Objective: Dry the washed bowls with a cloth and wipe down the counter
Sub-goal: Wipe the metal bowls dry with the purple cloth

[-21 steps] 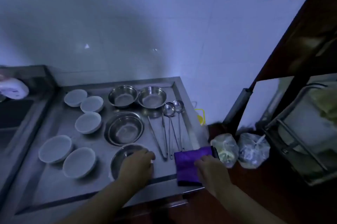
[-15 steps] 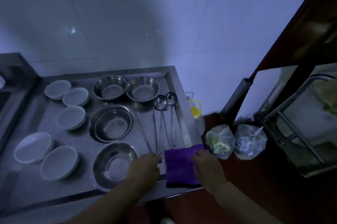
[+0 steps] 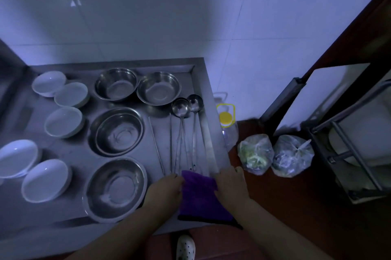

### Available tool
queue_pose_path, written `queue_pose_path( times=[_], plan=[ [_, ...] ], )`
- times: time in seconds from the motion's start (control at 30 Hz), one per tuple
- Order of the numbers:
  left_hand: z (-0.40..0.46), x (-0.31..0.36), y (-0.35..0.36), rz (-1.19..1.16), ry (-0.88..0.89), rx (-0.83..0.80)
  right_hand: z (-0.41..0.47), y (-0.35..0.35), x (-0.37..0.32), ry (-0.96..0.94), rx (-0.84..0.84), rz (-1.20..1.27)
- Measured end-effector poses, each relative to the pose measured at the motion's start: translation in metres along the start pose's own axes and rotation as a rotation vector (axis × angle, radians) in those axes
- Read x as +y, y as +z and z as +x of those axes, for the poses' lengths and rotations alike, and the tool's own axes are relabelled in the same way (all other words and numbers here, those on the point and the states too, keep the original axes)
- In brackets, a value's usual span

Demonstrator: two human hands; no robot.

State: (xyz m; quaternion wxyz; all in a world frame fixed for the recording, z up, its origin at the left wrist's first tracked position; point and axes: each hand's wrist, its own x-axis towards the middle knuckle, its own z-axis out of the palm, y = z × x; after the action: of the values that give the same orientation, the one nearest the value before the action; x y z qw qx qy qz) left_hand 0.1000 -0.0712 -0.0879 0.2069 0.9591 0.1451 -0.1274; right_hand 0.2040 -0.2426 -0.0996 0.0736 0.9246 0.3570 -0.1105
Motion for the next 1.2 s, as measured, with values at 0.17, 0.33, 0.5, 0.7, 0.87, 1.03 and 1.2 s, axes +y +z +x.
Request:
queue_pose_path(
  times=[0.17, 0.33, 0.5, 0.7, 0.87, 1.03, 1.2],
  plan=[
    [0.006, 0.003, -0.009, -0.084, 0.057, 0.041, 0.001, -0.026, 0.004, -0.154, -0.168, 0.304],
    [0.017, -0.004, -0.035, -0.075, 0.253, -0.022, 0.001, -0.071, -0.005, -0.302, -0.160, 0.446],
    [0.014, -0.019, -0.079, -0.115, 0.212, 0.057, 0.016, -0.104, -0.032, -0.292, -0.020, 0.502],
    [0.006, -0.064, -0.133, -0.259, 0.041, 0.116, 0.050, -0.135, -0.082, -0.281, 0.069, 0.447],
    [0.032, -0.133, -0.165, -0.482, -0.108, 0.214, 0.090, -0.150, -0.116, -0.074, 0.028, 0.783],
    [0.091, -0.186, -0.169, -0.573, -0.251, 0.287, 0.131, -0.149, -0.138, 0.188, 0.123, 0.914],
    [0.160, -0.192, -0.167, -0.695, -0.281, 0.141, 0.150, -0.154, -0.151, 0.415, 0.213, 1.099]
  ],
)
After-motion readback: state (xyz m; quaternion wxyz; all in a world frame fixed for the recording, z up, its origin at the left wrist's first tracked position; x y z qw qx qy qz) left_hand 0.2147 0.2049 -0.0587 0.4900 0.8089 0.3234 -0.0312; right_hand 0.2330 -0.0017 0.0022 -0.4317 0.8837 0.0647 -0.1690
